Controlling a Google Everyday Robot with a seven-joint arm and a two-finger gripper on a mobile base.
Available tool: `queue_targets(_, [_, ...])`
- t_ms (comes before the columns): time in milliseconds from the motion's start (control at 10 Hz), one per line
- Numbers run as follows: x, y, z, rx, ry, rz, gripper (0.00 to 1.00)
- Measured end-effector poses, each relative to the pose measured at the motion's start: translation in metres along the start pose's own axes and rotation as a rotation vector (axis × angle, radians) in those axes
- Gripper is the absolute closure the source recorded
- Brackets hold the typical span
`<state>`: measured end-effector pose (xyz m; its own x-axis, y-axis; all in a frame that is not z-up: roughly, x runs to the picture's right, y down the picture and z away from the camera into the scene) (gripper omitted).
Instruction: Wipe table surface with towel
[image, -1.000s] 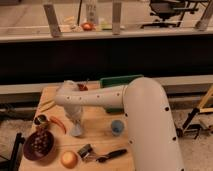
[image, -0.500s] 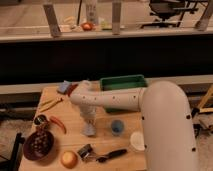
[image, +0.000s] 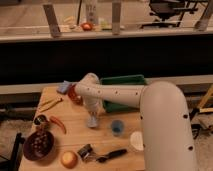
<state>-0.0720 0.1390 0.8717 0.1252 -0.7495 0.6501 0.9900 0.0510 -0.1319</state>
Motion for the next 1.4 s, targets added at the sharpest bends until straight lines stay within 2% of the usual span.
queue_targets(300, [-0.012, -0.051, -0.005, 0.008, -0.006, -0.085, 1.00])
queue_targets(500, [-0.031, -0.079, -0.003, 0.009, -0.023, -0.147, 1.00])
queue_targets(700, [-0.036, -0.082, 0.002, 0.003, -0.040, -0.136, 1.00])
queue_targets(1100, [-0.043, -0.059, 0.014, -0.008, -0.075, -0.116, 1.00])
queue_targets(1400, [-0.043, -0.060, 0.014, -0.009, -0.074, -0.118, 1.00])
